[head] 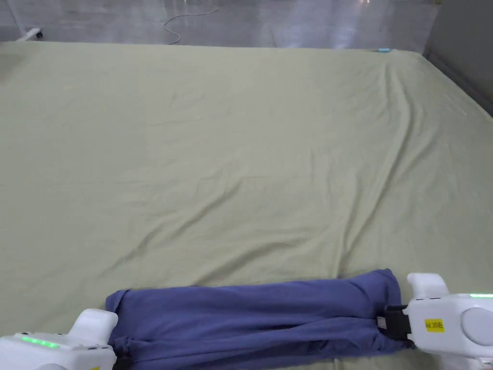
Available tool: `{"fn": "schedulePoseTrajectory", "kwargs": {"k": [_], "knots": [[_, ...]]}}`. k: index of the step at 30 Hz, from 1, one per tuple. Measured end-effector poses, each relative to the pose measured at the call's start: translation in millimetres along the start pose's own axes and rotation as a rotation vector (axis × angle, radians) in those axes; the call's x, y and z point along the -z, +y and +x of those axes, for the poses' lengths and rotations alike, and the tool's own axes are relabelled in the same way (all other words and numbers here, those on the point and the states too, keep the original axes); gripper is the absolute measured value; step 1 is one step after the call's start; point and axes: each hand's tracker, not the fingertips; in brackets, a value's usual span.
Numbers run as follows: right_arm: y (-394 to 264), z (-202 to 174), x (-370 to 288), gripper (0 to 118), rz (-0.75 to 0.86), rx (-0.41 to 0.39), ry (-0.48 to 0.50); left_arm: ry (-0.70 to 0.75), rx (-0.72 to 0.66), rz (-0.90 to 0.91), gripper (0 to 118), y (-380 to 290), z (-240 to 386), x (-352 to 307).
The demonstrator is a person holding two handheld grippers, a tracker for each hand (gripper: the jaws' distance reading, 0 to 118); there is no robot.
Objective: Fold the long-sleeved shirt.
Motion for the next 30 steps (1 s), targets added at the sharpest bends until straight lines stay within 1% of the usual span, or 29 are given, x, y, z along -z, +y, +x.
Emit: {"fn": "schedulePoseTrajectory", "kwargs": {"k": [1,2,3,4,5,6,7,8,9,10,11,12,13,14,15,16,17,19,20,21,22,23,24,25,26,27,28,29,30], "knots": [[0.7,1.0,4.9,16,0.008,-0.006,-0.003,0.006,-0.021,0.005,3,0.8,-2.2,1.2],[4.3,3.1,2.9,18,0.005,-0.003,-0.002,0.016,-0.047,0.009,11,2.7,-3.8,-1.3],[9.5,5.0,-2.4,20,-0.023,0.018,0.002,0.096,-0.065,0.018,31,4.7,-4.6,-9.7],[15.2,2.8,-13.3,26,-0.054,0.043,-0.005,0.117,-0.082,0.032,60,6.4,-4.7,-21.2],[19.5,-1.2,-32.5,40,-0.065,0.062,-0.043,0.108,-0.107,0.082,92,5.1,-8.7,-41.2],[20.6,-2.8,-45.3,73,-0.043,0.064,-0.051,0.080,-0.138,0.144,118,4.5,-10.4,-54.4],[20.3,-4.9,-66.6,93,0.049,0.057,-0.081,0.036,-0.189,0.253,118,0.5,-12.1,-75.0],[18.8,-7.1,-86.1,100,0.143,0.051,-0.063,0.015,-0.228,0.303,117,-0.1,-12.9,-85.8],[17.4,-10.1,-105.9,100,0.208,0.058,-0.032,-0.006,-0.270,0.334,118,-4.0,-13.0,-94.3],[16.3,-13.2,-119.5,100,0.234,0.074,-0.004,-0.029,-0.306,0.329,118,-9.6,-16.7,-101.4],[14.6,-15.4,-125.1,100,0.229,0.097,0.032,-0.081,-0.325,0.278,116,-12.3,-17.7,-101.5],[11.6,-17.8,-128.6,99,0.213,0.113,0.082,-0.178,-0.307,0.245,96,-18.2,-18.8,-97.1],[6.9,-18.5,-132.1,89,0.212,0.126,0.136,-0.208,-0.276,0.216,54,-19.9,-17.1,-90.7],[1.0,-20.5,-130.1,60,0.227,0.135,0.190,-0.175,-0.258,0.185,0,-20.0,4.0,-89.8],[-2.6,-22.8,-125.5,0,0.221,0.143,0.226,-0.104,-0.243,0.156,0,-24.0,7.9,-82.2],[-5.5,-25.7,-117.6,0,0.190,0.162,0.261,-0.114,-0.224,0.152,0,-24.2,7.1,-76.8],[-4.7,-16.6,-112.2,0,0.182,0.167,0.294,-0.163,-0.235,0.159,0,-24.0,-0.5,-72.5],[-11.6,-13.2,-108.4,0,0.177,0.166,0.335,-0.296,-0.395,0.204,0,-22.3,-28.5,-61.1],[-13.5,-16.4,-103.2,0,0.174,0.164,0.325,-0.334,-0.457,0.210,0,-19.3,-41.2,-55.4],[-14.8,-21.1,-96.6,0,0.169,0.158,0.330,-0.328,-0.494,0.218,0,-16.9,-52.5,-49.5],[-16.6,-21.3,-95.6,0,0.164,0.146,0.347,-0.320,-0.513,0.225,17,-16.0,-68.9,-43.3],[-18.3,-21.5,-94.9,0,0.161,0.131,0.380,-0.322,-0.527,0.190,58,-12.1,-77.7,-29.3],[-18.3,-24.1,-95.7,0,0.158,0.121,0.408,-0.393,-0.554,0.171,114,-10.2,-85.6,-21.7],[-18.1,-27.3,-96.6,0,0.159,0.113,0.437,-0.401,-0.571,0.171,118,-6.2,-93.5,-10.0],[-18.7,-28.6,-96.4,0,0.161,0.107,0.456,-0.437,-0.604,0.134,118,-13.3,-112.1,8.6],[-19.2,-29.9,-96.0,0,0.161,0.100,0.471,-0.477,-0.617,0.112,118,-13.2,-112.6,19.8],[-18.6,-28.9,-91.6,0,0.155,0.097,0.495,-0.443,-0.609,0.110,118,-10.3,-108.3,24.0],[-16.4,-26.9,-86.0,0,0.156,0.094,0.511,-0.389,-0.569,0.116,118,-0.2,-89.4,22.6],[-16.2,-28.0,-84.4,0,0.161,0.090,0.522,-0.392,-0.516,0.112,118,10.3,-69.0,20.3]]}}
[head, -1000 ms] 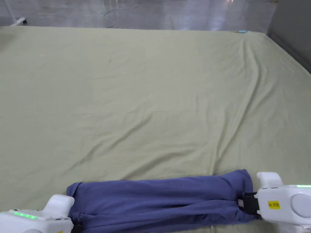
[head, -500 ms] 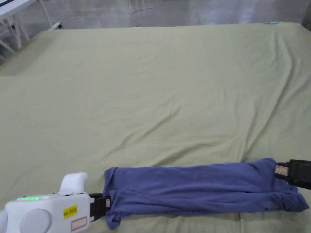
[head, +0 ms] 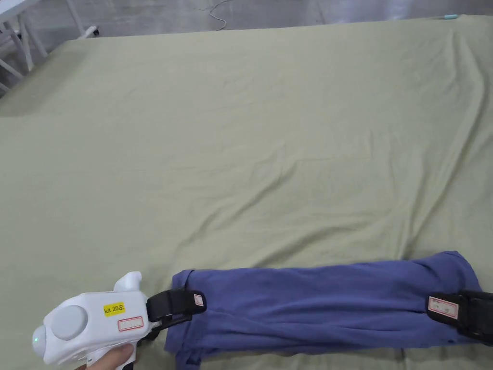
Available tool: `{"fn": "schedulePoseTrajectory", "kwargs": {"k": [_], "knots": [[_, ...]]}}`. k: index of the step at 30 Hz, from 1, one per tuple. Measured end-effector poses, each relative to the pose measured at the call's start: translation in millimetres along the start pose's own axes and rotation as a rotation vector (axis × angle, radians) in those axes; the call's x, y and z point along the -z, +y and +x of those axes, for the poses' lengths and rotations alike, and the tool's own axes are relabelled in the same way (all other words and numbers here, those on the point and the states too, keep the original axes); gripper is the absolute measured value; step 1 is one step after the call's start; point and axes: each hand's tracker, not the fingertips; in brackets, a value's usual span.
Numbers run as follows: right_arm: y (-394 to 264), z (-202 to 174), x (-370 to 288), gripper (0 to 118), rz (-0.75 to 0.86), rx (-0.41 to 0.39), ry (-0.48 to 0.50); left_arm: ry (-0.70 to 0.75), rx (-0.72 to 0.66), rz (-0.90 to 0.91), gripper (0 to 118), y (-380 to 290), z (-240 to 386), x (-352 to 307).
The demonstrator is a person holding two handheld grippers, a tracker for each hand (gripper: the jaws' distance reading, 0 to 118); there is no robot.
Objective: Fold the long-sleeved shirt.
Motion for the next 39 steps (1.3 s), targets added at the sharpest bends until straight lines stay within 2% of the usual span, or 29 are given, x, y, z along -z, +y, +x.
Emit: {"fn": "schedulePoseTrajectory", "kwargs": {"k": [2,3,8,11,13,14,15,16,18,19,20,21,23,26,27,31,34,37,39], "knots": [[-1.0,0.2,5.6,0,0.011,-0.006,0.041,-0.025,0.041,-0.026,118,2.7,13.5,4.2],[-6.4,-12.4,12.4,0,0.011,-0.026,0.051,-0.046,0.035,-0.029,118,8.6,3.1,9.2],[-7.0,-21.6,35.2,0,-0.029,-0.019,0.087,-0.330,-0.102,-0.092,118,7.8,7.7,36.6],[-7.0,-29.5,43.8,0,-0.047,-0.047,0.087,-0.308,-0.075,-0.094,118,7.6,16.5,61.6],[-7.2,-33.3,46.7,0,-0.048,-0.046,0.094,-0.442,-0.153,-0.084,118,20.2,7.2,65.7],[-7.4,-34.5,47.6,0,-0.049,-0.043,0.100,-0.546,-0.218,-0.118,108,20.4,5.1,72.1],[-6.4,-32.5,47.6,0,-0.048,-0.039,0.108,-0.659,-0.296,-0.150,53,17.2,3.0,81.3],[-6.5,-33.2,48.0,0,-0.045,-0.038,0.110,-0.576,-0.298,-0.128,4,7.7,12.5,87.2],[-6.1,-34.9,47.9,0,-0.044,-0.036,0.098,-0.414,-0.233,-0.184,6,-2.6,18.0,100.1],[-5.7,-35.0,47.1,0,-0.043,-0.035,0.089,-0.464,-0.249,-0.166,6,-6.4,16.1,100.4],[-5.5,-35.5,45.4,0,-0.042,-0.034,0.082,-0.563,-0.321,-0.156,6,-11.4,21.8,90.4],[-5.5,-35.7,42.8,0,-0.041,-0.033,0.078,-0.575,-0.345,-0.175,6,-11.0,21.5,84.0],[-5.4,-37.1,38.6,0,-0.033,-0.027,0.073,-0.594,-0.301,-0.114,6,-2.9,16.3,57.8],[-5.1,-35.6,37.5,0,-0.021,0.010,0.078,-0.652,-0.377,-0.049,6,3.1,-3.0,23.6],[-3.8,-34.1,37.7,0,-0.017,0.029,0.086,-0.649,-0.403,-0.026,6,5.2,-8.8,9.3],[-1.3,-36.8,42.2,0,-0.011,0.057,0.088,-0.630,-0.355,-0.024,6,2.9,-16.8,-26.2],[1.6,-47.7,46.4,0,-0.011,0.054,0.074,-0.697,-0.440,0.005,6,-6.1,-29.5,-41.1],[5.4,-70.1,51.8,0,-0.017,0.020,0.034,-0.656,-0.428,0.026,6,27.4,-80.0,-62.1],[6.6,-86.5,56.8,0,-0.038,-0.026,-0.008,-0.547,-0.406,0.063,6,31.7,-96.3,-86.4]]}}
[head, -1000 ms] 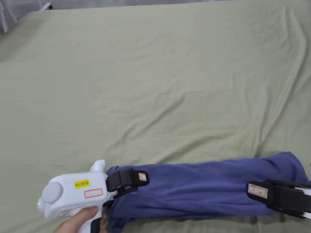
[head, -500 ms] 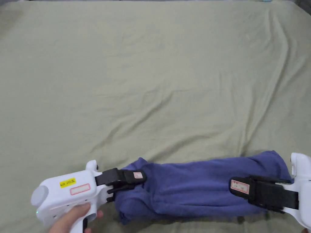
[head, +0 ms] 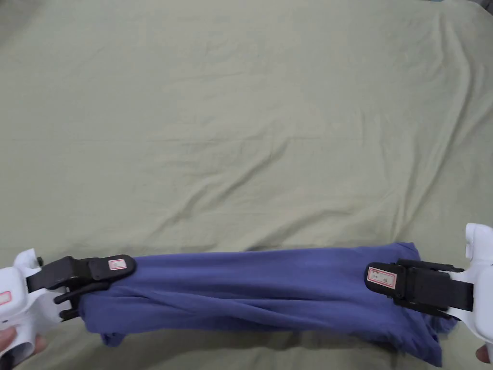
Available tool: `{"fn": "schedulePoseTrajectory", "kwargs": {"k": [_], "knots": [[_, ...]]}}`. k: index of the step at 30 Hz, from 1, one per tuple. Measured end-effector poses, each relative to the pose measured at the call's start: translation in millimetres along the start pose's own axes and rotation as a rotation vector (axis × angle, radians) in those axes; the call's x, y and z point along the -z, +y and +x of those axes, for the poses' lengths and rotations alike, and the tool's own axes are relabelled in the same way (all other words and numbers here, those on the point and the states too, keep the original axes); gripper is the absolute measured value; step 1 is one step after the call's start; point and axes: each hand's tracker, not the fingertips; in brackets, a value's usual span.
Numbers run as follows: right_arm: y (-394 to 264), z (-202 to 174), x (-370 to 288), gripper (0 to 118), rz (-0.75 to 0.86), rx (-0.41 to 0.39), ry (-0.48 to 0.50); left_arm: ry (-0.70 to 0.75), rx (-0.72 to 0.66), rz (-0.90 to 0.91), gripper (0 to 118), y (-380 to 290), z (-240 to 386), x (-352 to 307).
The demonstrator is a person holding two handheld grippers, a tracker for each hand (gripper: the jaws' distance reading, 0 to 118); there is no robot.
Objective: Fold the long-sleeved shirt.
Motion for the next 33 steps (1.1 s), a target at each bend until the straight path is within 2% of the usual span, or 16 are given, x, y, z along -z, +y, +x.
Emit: {"fn": "schedulePoseTrajectory", "kwargs": {"k": [5,9,11,15,18,22,26,27,28,29,30,31,33], "knots": [[-6.1,-39.5,18.8,0,-0.054,-0.122,-0.123,0.121,0.029,0.152,6,4.8,32.0,-61.3],[-15.9,-52.0,26.7,0,-0.088,-0.139,-0.107,0.289,0.155,0.221,6,-11.0,78.9,-62.5],[-19.8,-52.6,21.4,0,-0.094,-0.129,-0.099,0.313,0.237,0.163,6,-35.2,109.0,-32.2],[-26.6,-46.3,-6.4,0,-0.072,-0.107,-0.095,0.455,0.423,0.105,6,-77.4,145.2,46.3],[-29.3,-30.4,-29.8,0,-0.060,-0.105,-0.094,0.508,0.472,0.077,6,-107.9,159.6,118.7],[-36.5,-24.0,-62.4,0,-0.046,-0.133,-0.177,0.513,0.475,-0.077,6,-139.5,158.1,214.9],[-40.4,-3.8,-81.5,0,-0.032,-0.094,-0.169,0.614,0.500,-0.155,9,-166.7,139.8,284.3],[-41.5,-1.5,-86.2,0,-0.029,-0.079,-0.154,0.646,0.492,-0.165,20,-168.1,132.7,293.5],[-42.4,0.2,-90.2,0,-0.026,-0.071,-0.145,0.634,0.466,-0.162,38,-168.7,126.6,299.0],[-43.2,2.0,-93.8,0,-0.023,-0.067,-0.140,0.598,0.426,-0.155,67,-172.5,124.0,303.2],[-44.1,3.3,-97.0,0,-0.019,-0.067,-0.137,0.528,0.402,-0.152,101,-175.4,125.6,305.0],[-45.3,3.1,-99.6,0,-0.013,-0.069,-0.135,0.460,0.387,-0.144,115,-178.8,131.0,303.6],[-46.1,3.4,-103.2,0,-0.006,-0.070,-0.126,0.311,0.406,-0.131,118,-195.6,157.6,295.3]]}}
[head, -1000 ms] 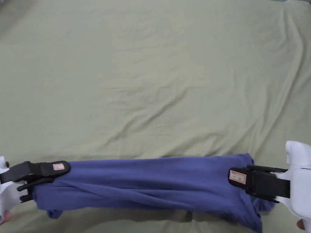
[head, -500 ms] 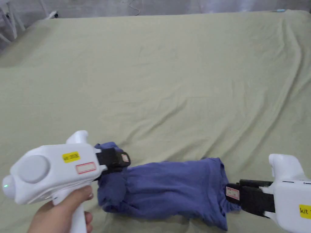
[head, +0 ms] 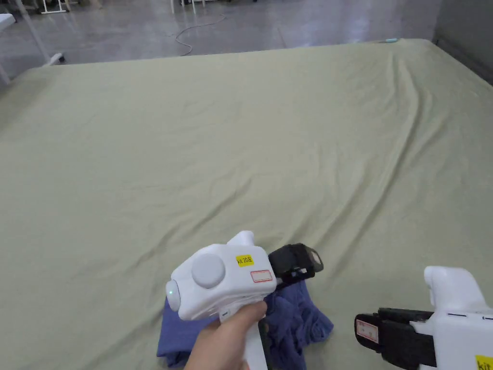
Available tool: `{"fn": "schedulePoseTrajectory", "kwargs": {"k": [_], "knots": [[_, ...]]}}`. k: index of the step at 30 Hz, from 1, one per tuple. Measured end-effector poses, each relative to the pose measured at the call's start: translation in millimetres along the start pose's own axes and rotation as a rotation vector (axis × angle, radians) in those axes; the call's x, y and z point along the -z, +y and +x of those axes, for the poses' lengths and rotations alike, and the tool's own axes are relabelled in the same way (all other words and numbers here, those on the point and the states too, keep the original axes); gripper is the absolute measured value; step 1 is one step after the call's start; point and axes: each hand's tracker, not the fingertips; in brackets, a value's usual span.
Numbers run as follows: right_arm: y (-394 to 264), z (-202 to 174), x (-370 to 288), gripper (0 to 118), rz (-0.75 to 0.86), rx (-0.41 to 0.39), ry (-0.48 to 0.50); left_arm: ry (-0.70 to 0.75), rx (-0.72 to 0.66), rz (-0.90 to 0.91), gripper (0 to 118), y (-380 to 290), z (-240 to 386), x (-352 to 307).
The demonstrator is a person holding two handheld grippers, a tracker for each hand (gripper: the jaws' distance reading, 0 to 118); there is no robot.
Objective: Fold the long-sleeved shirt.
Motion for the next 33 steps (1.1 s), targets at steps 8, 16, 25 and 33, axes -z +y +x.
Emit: {"fn": "schedulePoseTrajectory", "kwargs": {"k": [8,16,25,33], "knots": [[5.2,3.8,-8.0,0,0.056,0.045,0.090,-0.227,0.092,0.062,118,22.8,50.4,-53.3],[5.2,12.5,-11.4,0,0.086,0.078,0.082,0.353,0.294,0.140,51,21.7,22.8,-97.1],[9.3,16.0,-10.2,0,0.049,0.178,-0.023,0.502,0.443,-0.214,0,-59.4,6.4,50.7],[29.4,19.4,-31.7,0,0.145,0.220,-0.080,0.131,0.365,-0.256,0,-59.8,54.4,62.6]]}}
